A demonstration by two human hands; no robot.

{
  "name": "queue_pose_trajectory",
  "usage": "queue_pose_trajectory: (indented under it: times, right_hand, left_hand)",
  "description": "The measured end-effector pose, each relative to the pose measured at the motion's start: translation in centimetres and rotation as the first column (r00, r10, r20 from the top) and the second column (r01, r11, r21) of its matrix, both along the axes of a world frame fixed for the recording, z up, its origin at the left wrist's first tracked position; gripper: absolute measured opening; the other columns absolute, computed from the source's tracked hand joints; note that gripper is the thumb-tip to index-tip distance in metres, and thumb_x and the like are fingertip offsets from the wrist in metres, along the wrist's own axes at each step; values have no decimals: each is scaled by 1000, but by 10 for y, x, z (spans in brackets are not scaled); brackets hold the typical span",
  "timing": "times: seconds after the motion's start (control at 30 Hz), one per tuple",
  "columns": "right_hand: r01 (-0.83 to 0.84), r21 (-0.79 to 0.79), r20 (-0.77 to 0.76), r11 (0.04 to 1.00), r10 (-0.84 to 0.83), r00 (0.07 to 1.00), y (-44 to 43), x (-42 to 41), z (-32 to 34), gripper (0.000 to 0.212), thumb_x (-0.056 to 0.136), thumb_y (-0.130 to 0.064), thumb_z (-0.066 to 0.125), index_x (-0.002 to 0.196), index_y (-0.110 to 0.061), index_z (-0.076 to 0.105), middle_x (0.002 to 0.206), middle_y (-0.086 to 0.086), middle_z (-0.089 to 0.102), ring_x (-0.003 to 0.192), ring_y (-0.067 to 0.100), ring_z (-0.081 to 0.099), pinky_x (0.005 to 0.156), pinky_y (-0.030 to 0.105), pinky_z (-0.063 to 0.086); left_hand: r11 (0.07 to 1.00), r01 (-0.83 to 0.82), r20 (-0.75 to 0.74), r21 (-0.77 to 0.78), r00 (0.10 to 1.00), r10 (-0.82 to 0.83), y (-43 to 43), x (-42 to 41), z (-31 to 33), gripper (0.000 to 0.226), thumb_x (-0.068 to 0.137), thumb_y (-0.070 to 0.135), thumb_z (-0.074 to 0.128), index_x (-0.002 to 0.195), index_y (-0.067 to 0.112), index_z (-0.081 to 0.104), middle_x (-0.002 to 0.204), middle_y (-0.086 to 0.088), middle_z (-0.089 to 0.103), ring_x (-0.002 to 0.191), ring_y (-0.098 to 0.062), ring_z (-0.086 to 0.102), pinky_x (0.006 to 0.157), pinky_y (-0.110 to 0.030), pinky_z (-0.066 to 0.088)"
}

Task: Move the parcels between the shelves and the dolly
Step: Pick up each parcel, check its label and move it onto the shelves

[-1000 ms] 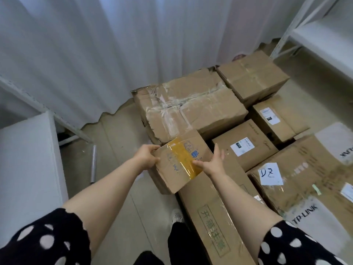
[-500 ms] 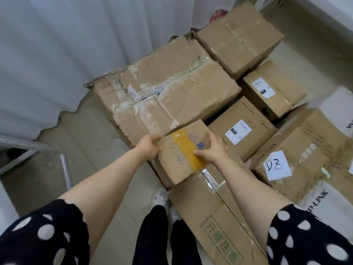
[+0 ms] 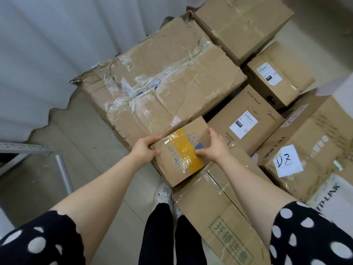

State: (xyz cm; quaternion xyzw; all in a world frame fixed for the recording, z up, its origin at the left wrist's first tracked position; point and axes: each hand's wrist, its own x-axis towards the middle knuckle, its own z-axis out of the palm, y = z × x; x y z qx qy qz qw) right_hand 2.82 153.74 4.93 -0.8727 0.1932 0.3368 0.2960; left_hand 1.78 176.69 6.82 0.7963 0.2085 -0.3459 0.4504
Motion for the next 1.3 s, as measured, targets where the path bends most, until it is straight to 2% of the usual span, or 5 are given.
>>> queue_pose_trajectory:
  times: [0.33, 0.67, 0.9, 1.03, 1.3]
  right_hand:
    - [27, -18, 15, 999, -27, 1000, -8, 1, -15, 93, 74, -28, 79, 150, -19, 25, 146, 11, 35, 135, 29, 32, 109, 41, 33]
    - [-182, -126, -97, 975, 171, 981, 5, -25, -29, 112, 75, -28, 79, 153, -22, 0, 148, 11, 27, 135, 30, 28, 108, 42, 33]
    - [-151, -89, -113, 985, 141, 984, 3, -26, -35, 112, 76, -28, 79, 152, -21, -3, 143, 13, 32, 132, 30, 33, 108, 43, 34]
    - [-163, -79, -116, 983, 153, 981, 5, -28, -40, 112, 79, -28, 76, 152, -20, -8, 146, 13, 29, 135, 31, 28, 110, 44, 31]
    - [-235, -146, -68, 961, 227, 971, -9, -42, -9, 108, 81, -32, 75, 152, -12, -5, 158, 12, 10, 146, 29, 11, 118, 40, 17]
  left_hand:
    - [998, 68, -64, 5, 996, -67, -5, -9, -23, 46, 83, -4, 64, 125, 14, 60, 118, -8, 65, 108, -25, 61, 96, -40, 49]
    - [953, 34, -42, 302, 999, -23, -16, -30, -48, 70, 86, 18, 67, 147, 25, 34, 142, -13, 37, 129, -30, 39, 105, -36, 35]
    - [861, 283, -87, 422, 958, -273, -24, -34, -51, 61, 92, 18, 60, 147, 18, 33, 140, -14, 39, 131, -33, 34, 105, -40, 35]
    - [821, 325, -125, 470, 945, -302, -27, -31, -51, 52, 94, 13, 57, 142, 12, 38, 139, -15, 39, 130, -33, 35, 100, -40, 39]
    - [742, 362, -155, 564, 929, -336, -41, -30, -11, 64, 93, 22, 60, 147, 23, 25, 134, -11, 39, 127, -29, 34, 79, -39, 42]
